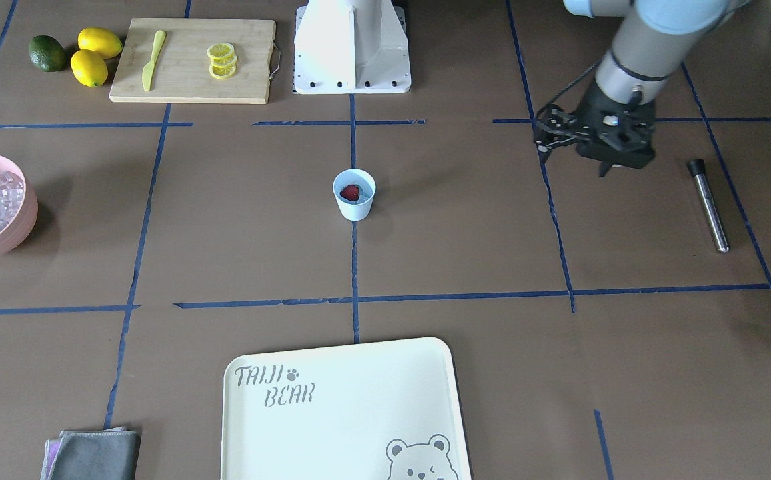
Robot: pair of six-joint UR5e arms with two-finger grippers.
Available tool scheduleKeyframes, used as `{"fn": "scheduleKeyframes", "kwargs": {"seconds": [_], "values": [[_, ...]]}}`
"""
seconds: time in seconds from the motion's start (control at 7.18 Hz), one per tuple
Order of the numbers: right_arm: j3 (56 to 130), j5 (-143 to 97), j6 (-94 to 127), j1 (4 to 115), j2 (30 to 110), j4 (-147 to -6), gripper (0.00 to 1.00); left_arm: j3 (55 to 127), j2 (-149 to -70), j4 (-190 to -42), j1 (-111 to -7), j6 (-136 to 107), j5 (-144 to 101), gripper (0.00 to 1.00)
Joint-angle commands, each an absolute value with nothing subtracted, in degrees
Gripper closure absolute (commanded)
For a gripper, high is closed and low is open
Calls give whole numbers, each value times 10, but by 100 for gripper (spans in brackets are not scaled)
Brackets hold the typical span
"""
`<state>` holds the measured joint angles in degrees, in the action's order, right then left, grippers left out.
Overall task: Mash ice and strawberries in cup
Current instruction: 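Withdraw the left gripper away from the cup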
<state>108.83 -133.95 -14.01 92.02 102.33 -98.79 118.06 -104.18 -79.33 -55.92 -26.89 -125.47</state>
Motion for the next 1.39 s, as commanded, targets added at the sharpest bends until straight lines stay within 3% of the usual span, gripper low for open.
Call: {"fn": "scheduleKeyframes", "kwargs": {"seconds": [0.0, 0.56, 1.25], "values": [[1091, -1339, -139, 920, 1024, -988, 1, 1166, -947, -789, -709, -66, -1324, 0], [1091, -1339, -139, 920, 1024, -988, 1, 1030, -887, -823, -842, 131, -1345, 0], [1092, -1339, -138, 920, 1024, -988, 1, 840, -861, -1214, -825, -136, -1343, 0]]}}
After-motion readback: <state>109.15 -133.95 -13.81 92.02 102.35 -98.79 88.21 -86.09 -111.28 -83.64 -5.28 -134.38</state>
